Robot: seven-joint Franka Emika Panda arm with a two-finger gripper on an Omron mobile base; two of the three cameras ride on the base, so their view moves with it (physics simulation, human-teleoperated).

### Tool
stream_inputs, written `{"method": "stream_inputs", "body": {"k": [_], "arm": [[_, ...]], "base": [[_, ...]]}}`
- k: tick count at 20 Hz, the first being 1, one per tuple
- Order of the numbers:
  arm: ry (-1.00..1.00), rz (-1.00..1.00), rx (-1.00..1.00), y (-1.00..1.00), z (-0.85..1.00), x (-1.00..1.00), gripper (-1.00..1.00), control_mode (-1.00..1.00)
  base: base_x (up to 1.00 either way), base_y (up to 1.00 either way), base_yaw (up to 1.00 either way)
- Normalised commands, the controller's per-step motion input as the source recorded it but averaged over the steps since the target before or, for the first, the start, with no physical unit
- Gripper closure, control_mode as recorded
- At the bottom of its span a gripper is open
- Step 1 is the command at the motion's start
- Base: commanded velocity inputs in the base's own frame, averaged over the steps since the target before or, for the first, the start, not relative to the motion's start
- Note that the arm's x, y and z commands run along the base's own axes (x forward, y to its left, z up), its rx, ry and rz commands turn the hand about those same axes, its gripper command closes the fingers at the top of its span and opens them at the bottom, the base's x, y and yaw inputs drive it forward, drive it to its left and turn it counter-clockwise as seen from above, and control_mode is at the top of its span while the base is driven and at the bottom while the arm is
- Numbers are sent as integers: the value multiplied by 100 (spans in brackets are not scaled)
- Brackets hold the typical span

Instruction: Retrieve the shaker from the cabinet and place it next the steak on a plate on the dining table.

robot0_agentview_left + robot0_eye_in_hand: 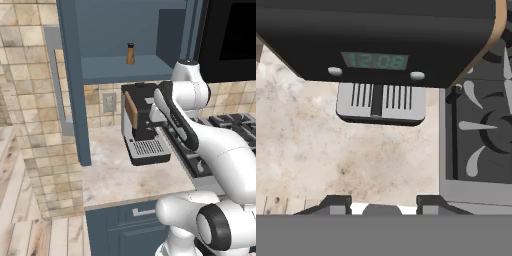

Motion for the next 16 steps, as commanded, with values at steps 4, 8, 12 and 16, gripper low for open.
{"method": "stream_inputs", "body": {"k": [4,8,12,16], "arm": [[0,0,0,7,0,0,-100,-100],[-14,1,0,4,6,-9,-100,-100],[-26,3,0,3,27,-20,-100,-100],[-29,2,3,5,43,-11,-100,-100]], "base": [[0,0,0],[0,0,0],[0,0,0],[0,0,0]]}}
